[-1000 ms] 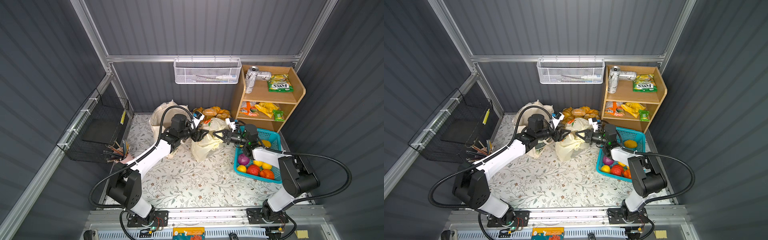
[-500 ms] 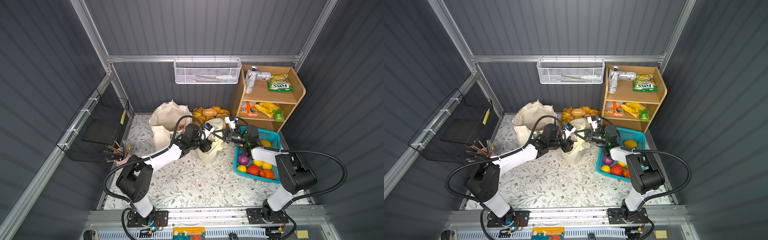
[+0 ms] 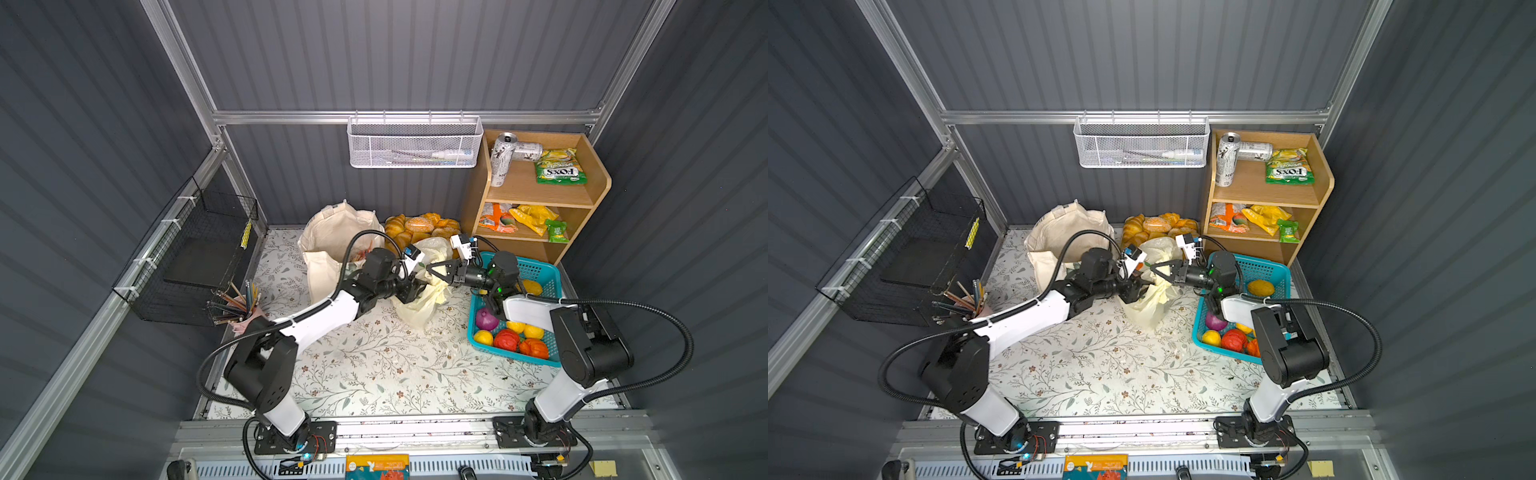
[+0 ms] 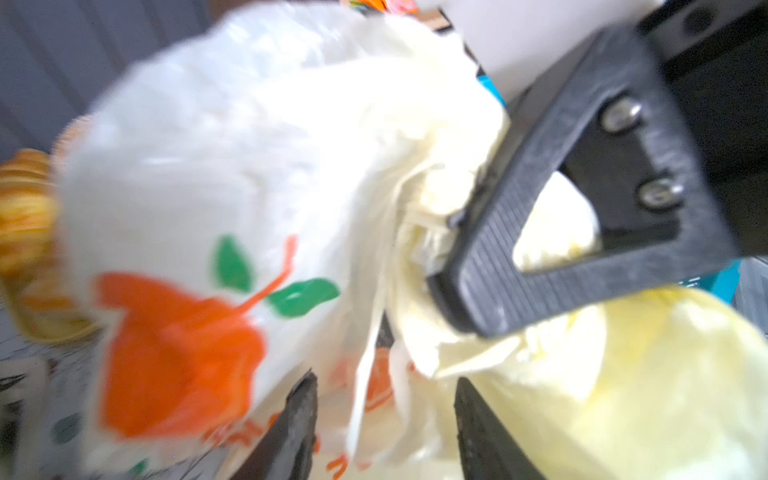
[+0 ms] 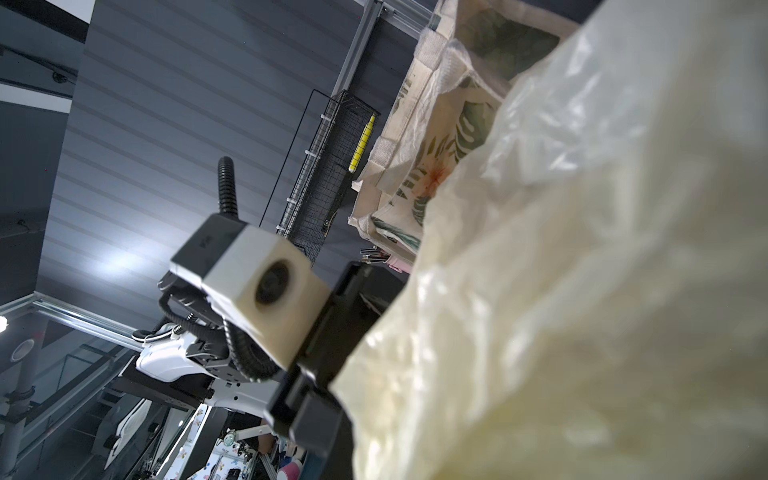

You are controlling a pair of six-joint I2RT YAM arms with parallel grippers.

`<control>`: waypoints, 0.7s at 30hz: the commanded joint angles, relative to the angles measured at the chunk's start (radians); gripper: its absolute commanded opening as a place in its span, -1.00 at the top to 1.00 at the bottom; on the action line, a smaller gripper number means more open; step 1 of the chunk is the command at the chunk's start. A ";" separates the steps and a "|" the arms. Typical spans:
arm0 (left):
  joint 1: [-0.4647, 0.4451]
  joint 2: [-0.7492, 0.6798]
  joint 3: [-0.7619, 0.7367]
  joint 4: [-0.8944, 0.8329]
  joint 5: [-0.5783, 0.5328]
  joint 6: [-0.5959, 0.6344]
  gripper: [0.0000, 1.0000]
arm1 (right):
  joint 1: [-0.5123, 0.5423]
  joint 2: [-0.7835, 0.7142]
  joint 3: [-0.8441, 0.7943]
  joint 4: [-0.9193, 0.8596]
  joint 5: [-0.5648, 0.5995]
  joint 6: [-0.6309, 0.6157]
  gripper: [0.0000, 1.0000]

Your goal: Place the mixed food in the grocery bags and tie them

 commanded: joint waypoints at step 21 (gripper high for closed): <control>0.072 0.062 -0.020 0.415 0.372 -0.301 0.26 | -0.010 -0.041 -0.011 0.063 -0.019 -0.007 1.00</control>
